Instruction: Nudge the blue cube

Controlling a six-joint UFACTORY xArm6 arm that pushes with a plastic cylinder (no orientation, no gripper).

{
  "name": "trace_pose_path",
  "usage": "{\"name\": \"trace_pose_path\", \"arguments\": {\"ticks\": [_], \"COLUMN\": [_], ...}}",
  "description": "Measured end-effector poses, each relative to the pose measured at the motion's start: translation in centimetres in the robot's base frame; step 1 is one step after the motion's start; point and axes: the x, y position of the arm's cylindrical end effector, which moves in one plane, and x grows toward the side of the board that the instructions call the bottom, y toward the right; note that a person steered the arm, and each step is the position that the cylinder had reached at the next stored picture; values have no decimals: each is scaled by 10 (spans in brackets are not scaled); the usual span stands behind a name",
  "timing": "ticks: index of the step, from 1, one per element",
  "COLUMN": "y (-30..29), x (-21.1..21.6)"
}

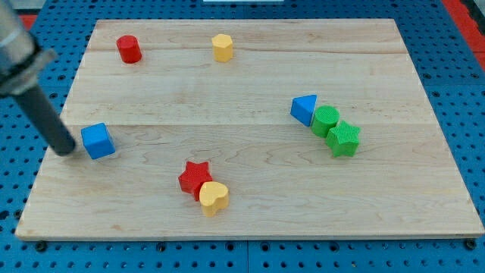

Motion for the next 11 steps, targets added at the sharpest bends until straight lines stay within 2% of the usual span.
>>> {"name": "trace_pose_path", "arguments": {"ticks": [2,6,8,11], "y": [125,144,183,-2], "x": [0,0,-2,-33]}}
